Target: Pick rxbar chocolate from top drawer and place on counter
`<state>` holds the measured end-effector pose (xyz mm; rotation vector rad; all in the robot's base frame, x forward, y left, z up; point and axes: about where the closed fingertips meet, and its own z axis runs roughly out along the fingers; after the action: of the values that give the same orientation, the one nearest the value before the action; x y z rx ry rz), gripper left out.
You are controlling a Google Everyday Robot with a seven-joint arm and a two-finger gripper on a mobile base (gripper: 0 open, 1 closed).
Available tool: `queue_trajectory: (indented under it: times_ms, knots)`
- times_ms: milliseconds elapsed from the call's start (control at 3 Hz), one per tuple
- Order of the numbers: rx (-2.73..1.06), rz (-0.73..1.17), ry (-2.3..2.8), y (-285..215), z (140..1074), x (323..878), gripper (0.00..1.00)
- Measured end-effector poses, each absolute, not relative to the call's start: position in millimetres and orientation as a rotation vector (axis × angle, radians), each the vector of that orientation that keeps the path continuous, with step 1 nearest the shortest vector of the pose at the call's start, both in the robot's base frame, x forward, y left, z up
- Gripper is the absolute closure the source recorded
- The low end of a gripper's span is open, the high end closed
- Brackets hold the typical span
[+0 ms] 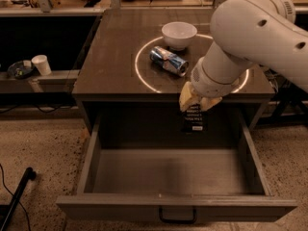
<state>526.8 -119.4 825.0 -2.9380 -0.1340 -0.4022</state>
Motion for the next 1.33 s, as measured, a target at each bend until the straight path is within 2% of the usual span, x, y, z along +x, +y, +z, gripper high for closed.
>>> queue_trajectory:
  times_ms: [667,1333]
  knots:
    - [-2.923,-0.387,-0.081,-149,836,550,1.0]
    - [-2.886,-0.429,0.027,-197,860,609,1.0]
